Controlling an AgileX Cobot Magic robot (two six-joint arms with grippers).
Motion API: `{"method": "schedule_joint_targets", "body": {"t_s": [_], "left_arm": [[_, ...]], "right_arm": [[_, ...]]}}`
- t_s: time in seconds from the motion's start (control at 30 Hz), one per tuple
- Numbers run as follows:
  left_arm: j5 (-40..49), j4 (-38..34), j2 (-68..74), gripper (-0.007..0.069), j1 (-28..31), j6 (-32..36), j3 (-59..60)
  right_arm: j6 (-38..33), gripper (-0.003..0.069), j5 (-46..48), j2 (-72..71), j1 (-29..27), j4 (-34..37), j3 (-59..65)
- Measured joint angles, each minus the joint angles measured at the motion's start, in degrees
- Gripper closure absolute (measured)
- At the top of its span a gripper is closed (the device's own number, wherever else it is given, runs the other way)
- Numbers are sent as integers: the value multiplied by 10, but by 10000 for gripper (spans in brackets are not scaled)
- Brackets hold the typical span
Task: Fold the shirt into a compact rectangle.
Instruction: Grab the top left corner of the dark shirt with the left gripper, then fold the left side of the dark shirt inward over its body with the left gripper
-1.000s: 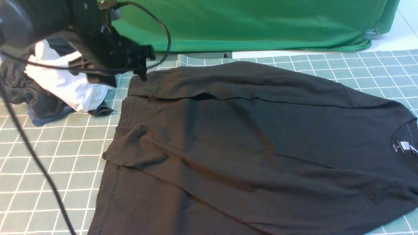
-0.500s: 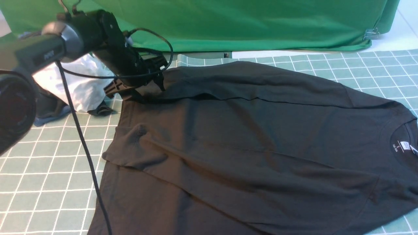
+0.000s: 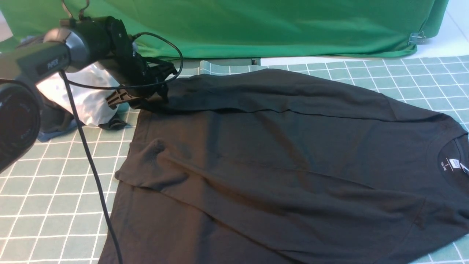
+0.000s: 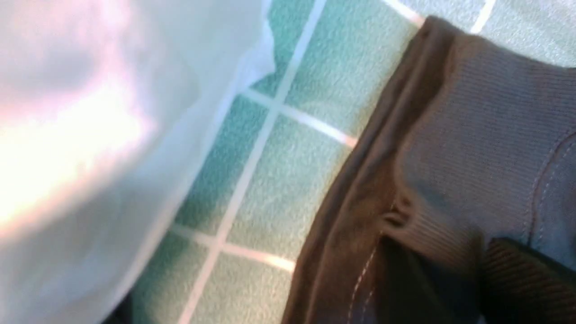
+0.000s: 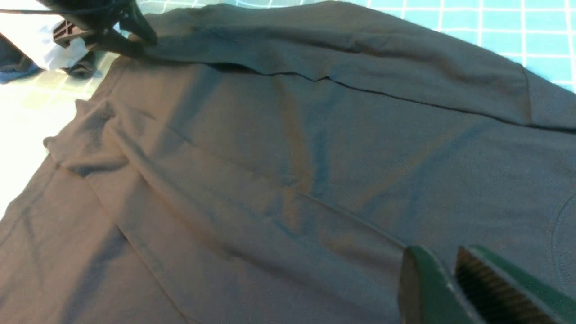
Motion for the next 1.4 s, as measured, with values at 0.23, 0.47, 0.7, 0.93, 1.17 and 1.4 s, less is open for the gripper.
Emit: {"method": "schedule_joint_targets", "body": {"t_s": [0.23,0.47,0.7,0.93,1.17,1.4], "left_arm": [[-17,-3,-1,604,1,41,0],[29,-3,-50,604,0,109,0],[106,4,-119,604,-12,146,2],[107,10,-215,604,-30,152,140],[33,1,-350,604,-46,120,363],[12,-5,-401,604,-66,103,482]], "right_arm": [[-1,554,0,0,0,0,0],[-1,547,0,0,0,0,0],[-1,548,-28,2,0,-21,-4],[30,638,-5,55,0,-131,-55],[31,640,-6,80,0,-145,-64],[32,640,-28,81,0,-145,-64]]}}
